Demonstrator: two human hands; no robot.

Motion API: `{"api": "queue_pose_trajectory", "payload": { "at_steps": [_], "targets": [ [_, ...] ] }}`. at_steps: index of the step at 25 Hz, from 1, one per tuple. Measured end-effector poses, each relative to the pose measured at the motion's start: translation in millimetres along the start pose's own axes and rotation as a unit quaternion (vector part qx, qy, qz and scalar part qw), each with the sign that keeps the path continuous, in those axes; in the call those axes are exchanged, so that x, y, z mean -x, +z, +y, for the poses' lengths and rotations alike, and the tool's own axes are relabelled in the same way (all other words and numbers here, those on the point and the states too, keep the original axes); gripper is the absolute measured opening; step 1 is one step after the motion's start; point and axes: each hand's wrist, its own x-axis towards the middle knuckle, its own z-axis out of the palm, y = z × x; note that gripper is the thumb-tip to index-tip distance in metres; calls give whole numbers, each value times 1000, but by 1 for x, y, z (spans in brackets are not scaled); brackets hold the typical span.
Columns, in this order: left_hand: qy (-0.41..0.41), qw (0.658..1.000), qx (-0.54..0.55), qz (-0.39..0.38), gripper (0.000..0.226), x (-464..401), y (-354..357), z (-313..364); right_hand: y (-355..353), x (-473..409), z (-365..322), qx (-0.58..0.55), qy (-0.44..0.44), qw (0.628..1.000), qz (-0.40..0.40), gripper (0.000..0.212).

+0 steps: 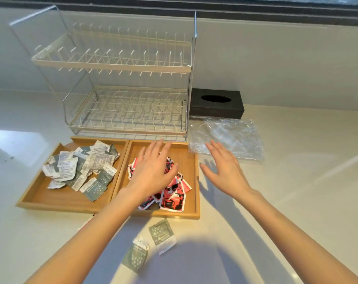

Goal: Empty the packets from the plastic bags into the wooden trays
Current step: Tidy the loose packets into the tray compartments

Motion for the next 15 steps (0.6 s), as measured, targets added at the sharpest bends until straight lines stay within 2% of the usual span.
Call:
{"api": "queue_pose_trajectory", "payload": {
  "at_steps": [4,7,10,15],
  "targets": [
    [-33,999,19,2,65,48,0,-27,26,26,-34,-32,-47,998,-20,58],
    [-64,997,39,-1,66,82,4,-41,46,47,-57,-94,-59,994,-20,51],
    [-81,995,59,2,65,114,12,-54,65,70,-72,-107,-96,989,-30,42],
    [-98,992,81,-2,36,151,31,-62,98,94,-82,-50,-124,984,-120,39]
  ]
}}
